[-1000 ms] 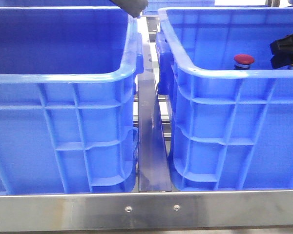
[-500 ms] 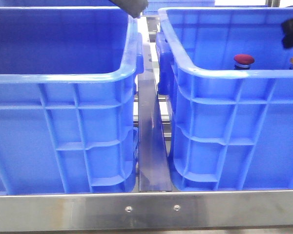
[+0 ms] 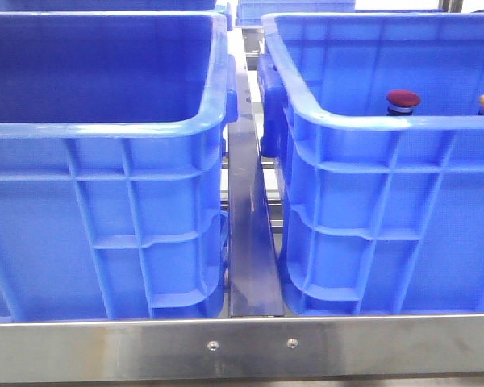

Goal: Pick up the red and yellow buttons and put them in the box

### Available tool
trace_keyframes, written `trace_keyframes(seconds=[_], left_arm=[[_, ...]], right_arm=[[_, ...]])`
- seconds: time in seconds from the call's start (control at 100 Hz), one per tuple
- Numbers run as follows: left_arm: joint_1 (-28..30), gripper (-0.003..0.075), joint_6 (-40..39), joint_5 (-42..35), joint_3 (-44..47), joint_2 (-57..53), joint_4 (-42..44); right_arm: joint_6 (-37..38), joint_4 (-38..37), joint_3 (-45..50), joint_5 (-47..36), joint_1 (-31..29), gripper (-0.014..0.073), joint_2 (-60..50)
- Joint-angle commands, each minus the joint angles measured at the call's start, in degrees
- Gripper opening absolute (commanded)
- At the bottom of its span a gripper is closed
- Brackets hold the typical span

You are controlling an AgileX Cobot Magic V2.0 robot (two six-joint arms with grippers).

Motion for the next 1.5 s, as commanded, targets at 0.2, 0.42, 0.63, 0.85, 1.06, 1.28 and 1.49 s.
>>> trace_keyframes(seconds=[0.2, 0.42, 0.63, 0.85, 1.06, 1.28, 1.49], left_arm=[[4.0, -0.002, -8.2, -6.8, 1.4, -3.4, 9.7], [14.1, -0.002, -8.9, -7.9, 5.0, -7.4, 9.6], [23.5, -0.002, -9.0, -11.4, 11.0, -15.9, 9.6], [29.1, -0.002, -9.1, -18.3, 21.8, -29.6, 9.6], [33.4, -0.002, -9.1, -20.6, 32.3, -43.0, 9.6], [36.3, -0.002, -9.1, -21.5, 41.3, -56.3, 9.6], [36.5, -0.002, -9.1, -21.9, 46.5, -67.8, 9.6]], right_arm=[[0.1, 1.5, 10.8, 1.6, -0.4, -0.0067, -19.8], [0.1, 1.5, 17.4, 1.2, -0.4, -0.0067, -32.0], [0.1, 1.5, 21.4, 1.5, -0.4, -0.0067, -38.7], [0.1, 1.5, 22.9, 6.4, -0.4, -0.0067, -40.0], [0.1, 1.5, 22.9, 8.1, -0.4, -0.0067, -40.0], [0.1, 1.5, 22.9, 11.3, -0.4, -0.0067, -40.0], [0.1, 1.5, 22.9, 19.2, -0.4, -0.0065, -40.0]])
